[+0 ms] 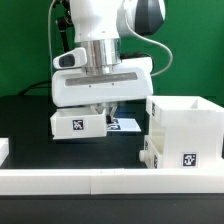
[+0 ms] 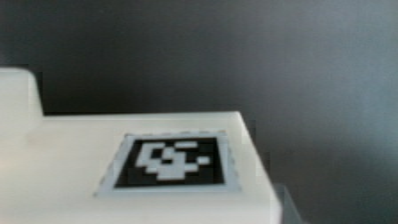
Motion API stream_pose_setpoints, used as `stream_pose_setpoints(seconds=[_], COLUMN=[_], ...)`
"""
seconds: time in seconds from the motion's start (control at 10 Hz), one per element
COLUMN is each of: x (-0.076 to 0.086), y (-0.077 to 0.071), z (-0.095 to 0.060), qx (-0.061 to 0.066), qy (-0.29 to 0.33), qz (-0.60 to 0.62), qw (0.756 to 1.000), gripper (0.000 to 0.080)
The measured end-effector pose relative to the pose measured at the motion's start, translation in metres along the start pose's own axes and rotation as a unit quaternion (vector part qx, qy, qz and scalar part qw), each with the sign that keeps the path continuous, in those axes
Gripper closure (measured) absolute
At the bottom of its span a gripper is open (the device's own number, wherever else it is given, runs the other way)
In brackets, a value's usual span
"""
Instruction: Assemble drawer
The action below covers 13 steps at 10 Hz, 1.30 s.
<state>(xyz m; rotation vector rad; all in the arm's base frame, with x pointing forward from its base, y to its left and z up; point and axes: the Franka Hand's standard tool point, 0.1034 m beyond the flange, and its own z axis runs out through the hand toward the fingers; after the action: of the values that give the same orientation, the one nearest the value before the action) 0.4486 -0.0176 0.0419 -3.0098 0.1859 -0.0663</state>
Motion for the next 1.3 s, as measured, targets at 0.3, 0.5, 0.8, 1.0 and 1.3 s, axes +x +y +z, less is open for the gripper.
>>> stream_pose_setpoints(seconds=[0.3, 0.5, 0.8, 1.0, 1.3], x=[0.001, 0.021, 0.021, 0.022, 0.037], y=[0.013, 0.009, 0.01, 0.011, 0.008], z=[0.005, 0.0, 0.0, 0.0, -0.006], qx=[0.001, 0.002, 0.005, 0.006, -0.003], qy=[-0.014, -0.03, -0.033, -0.034, -0.038], qz=[-0.208, -0.326, -0.409, -0.477, -0.602], qw=[0.978, 0.945, 0.912, 0.878, 0.797], gripper=[0.0755, 0.0755, 0.0755, 0.0755, 0.0755])
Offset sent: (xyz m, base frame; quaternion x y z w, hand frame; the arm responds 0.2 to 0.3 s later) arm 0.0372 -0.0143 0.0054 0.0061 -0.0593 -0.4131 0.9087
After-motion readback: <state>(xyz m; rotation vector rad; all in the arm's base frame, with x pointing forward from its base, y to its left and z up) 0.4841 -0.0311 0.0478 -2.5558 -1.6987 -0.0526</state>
